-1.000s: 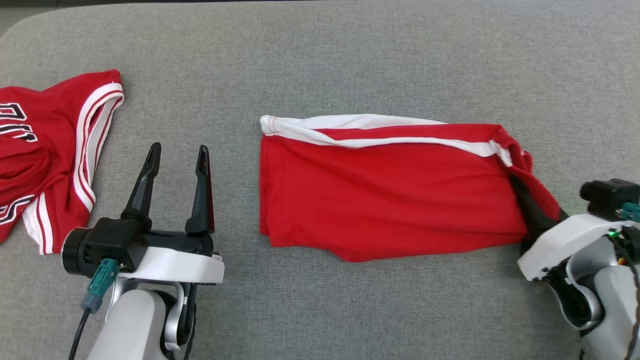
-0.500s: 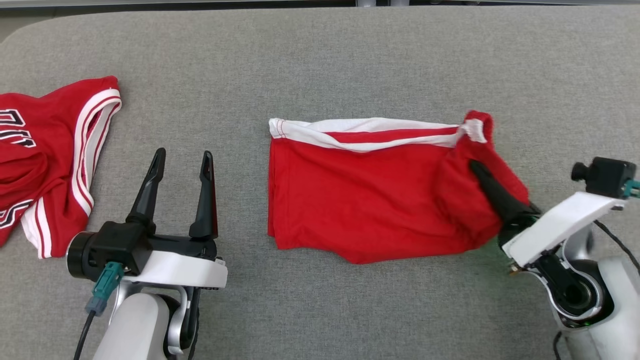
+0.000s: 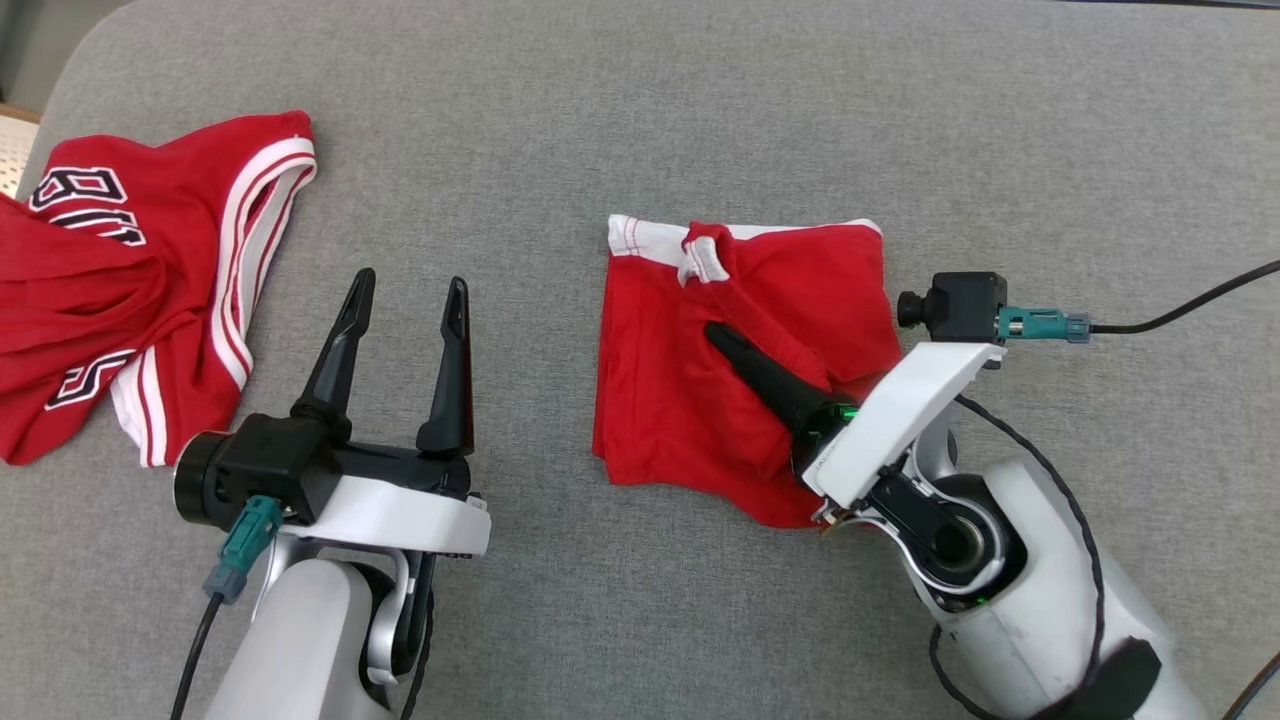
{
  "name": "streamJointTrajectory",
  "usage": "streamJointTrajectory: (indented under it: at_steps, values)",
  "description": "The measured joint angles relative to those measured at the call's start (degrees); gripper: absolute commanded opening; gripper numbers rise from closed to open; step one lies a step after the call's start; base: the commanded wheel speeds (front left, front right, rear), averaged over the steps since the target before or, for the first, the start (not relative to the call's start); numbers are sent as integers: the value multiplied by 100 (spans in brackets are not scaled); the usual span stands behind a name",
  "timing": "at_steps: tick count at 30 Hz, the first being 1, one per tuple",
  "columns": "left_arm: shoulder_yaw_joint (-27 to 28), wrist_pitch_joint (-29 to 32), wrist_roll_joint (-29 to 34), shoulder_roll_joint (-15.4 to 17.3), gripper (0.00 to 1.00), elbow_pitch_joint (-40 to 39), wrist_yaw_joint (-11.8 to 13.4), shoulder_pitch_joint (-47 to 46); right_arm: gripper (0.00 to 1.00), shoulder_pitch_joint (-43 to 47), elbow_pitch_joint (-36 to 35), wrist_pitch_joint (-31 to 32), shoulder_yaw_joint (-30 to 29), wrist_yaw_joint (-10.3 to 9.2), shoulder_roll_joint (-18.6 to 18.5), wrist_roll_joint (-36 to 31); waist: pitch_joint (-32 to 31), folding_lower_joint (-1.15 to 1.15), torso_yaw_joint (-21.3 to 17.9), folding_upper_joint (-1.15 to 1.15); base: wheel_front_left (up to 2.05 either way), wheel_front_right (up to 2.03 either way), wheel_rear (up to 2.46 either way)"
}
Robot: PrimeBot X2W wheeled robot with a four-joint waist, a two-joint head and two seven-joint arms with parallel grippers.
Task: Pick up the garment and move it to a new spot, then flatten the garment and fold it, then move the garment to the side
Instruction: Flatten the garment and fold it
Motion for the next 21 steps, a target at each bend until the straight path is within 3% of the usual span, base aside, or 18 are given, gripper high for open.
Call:
streamJointTrajectory:
  at_steps: [3, 4, 5, 6, 12, 16, 21]
  values:
    - [1, 0, 0, -37, 100, 9, -18, -3, 0, -208, 314, -423, 197, 0, 10, -253, 28, 0, 59, 0, 0, 0, 0]
    - [3, 0, 1, -45, 100, 9, -20, -3, 11, -252, 381, -565, 267, 0, 13, -304, 37, 0, 69, 0, 0, 0, 0]
    - [10, 0, 1, -47, 100, 10, -25, -3, 47, -291, 430, -693, 366, 0, 11, -390, 45, 0, 73, 0, 0, 0, 0]
    - [21, 0, 2, -54, 100, 9, -25, -3, 99, -337, 458, -817, 457, 0, 9, -432, 54, 0, 72, 0, 0, 0, 0]
    - [111, -1, 21, -64, 100, 16, -38, -2, 100, -515, 289, -1745, 1063, 0, -30, -789, 68, 0, -6, 0, 0, 0, 0]
    - [155, 0, 48, -70, 100, 23, -51, -2, 100, -655, 160, -2558, 1482, 0, -299, -1271, 50, 0, -89, 0, 0, 0, 0]
    - [212, 0, 97, -66, 100, 31, -68, -1, 100, -714, 208, -3410, 1318, 0, -705, -1949, -9, 0, -218, 0, 0, 0, 0]
